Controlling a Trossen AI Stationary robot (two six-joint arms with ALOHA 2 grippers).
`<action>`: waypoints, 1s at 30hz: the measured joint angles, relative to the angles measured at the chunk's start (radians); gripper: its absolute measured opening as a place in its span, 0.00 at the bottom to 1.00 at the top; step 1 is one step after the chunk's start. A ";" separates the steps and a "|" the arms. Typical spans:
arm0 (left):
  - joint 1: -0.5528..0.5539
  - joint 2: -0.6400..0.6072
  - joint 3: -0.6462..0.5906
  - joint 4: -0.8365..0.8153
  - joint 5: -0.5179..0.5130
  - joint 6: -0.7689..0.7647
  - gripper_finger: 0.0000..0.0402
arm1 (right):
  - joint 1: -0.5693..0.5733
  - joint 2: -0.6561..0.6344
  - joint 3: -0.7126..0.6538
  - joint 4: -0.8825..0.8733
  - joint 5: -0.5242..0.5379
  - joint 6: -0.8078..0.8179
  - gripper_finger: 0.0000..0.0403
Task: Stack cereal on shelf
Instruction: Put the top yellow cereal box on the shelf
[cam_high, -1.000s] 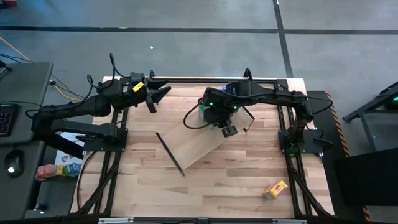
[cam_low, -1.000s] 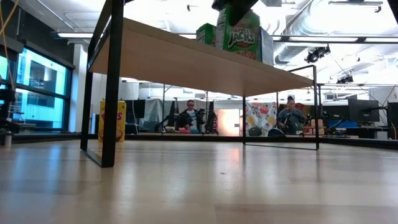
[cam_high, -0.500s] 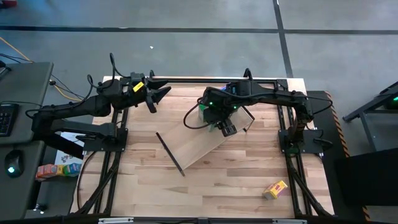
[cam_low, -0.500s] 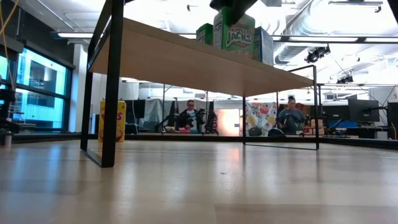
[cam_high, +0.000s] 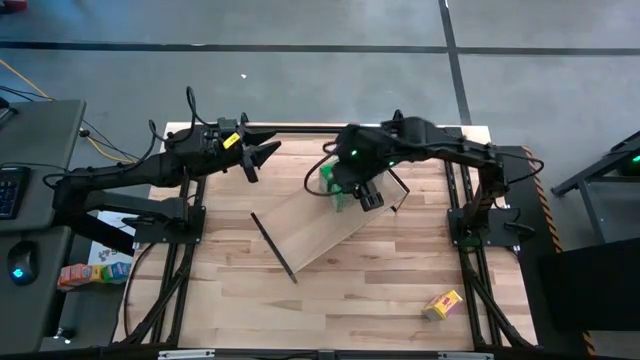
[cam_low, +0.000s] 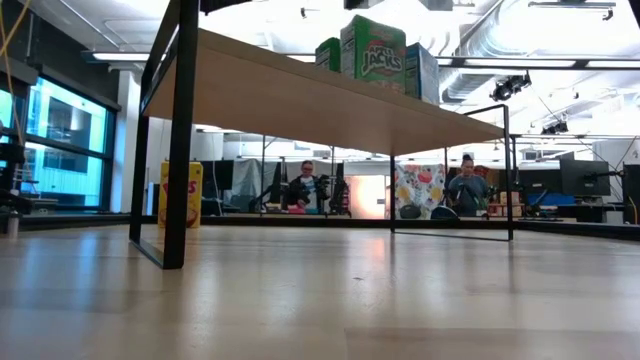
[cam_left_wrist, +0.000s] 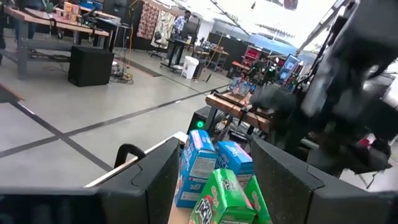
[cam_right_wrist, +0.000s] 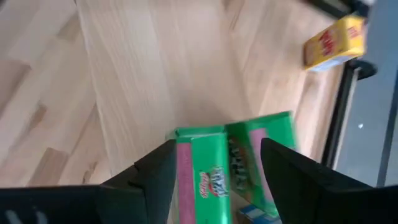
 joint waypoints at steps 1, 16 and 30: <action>0.000 -0.003 0.000 0.004 0.000 0.000 0.47 | 0.000 0.000 0.033 -0.014 -0.001 0.008 0.52; 0.000 -0.090 0.000 0.048 0.111 0.097 0.47 | -0.190 -0.314 -0.206 0.063 -0.160 0.342 0.52; 0.000 -0.089 0.000 0.048 0.112 0.158 0.47 | -0.216 -0.853 -1.071 1.110 -0.108 0.735 0.52</action>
